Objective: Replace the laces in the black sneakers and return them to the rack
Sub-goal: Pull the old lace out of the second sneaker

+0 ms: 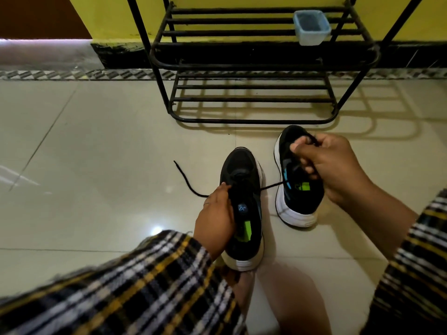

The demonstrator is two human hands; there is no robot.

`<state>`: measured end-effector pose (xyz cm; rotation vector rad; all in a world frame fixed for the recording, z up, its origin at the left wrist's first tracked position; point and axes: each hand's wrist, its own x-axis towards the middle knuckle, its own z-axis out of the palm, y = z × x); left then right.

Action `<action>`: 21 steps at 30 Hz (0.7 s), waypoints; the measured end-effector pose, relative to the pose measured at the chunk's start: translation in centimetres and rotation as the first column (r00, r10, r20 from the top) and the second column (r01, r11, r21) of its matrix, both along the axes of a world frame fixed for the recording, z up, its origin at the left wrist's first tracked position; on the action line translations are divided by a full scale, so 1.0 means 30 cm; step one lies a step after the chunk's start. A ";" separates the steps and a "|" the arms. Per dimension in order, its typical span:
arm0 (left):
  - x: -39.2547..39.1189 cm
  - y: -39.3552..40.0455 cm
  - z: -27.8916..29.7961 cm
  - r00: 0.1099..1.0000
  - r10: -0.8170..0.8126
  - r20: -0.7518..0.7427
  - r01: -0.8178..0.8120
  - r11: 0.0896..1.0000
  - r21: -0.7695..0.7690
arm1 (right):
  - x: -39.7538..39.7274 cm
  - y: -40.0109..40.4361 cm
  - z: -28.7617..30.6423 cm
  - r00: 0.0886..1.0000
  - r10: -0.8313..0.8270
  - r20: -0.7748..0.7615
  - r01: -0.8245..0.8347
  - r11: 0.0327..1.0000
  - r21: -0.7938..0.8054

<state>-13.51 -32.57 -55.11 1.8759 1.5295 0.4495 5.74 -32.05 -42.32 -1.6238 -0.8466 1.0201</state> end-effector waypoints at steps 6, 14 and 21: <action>0.009 -0.002 0.004 0.999 -0.002 0.049 0.001 1.000 0.008 | 0.029 0.014 -0.037 0.830 0.055 0.556 -0.033 0.998 -0.049; 0.007 -0.007 0.014 0.997 0.000 0.073 -0.003 0.999 0.046 | -0.112 -0.064 -0.215 0.414 0.413 0.811 -0.415 0.879 -0.235; 0.006 -0.012 -0.010 0.994 0.003 0.113 -0.009 0.999 0.052 | -0.122 -0.102 -0.270 0.222 0.544 0.809 -0.329 0.823 -0.463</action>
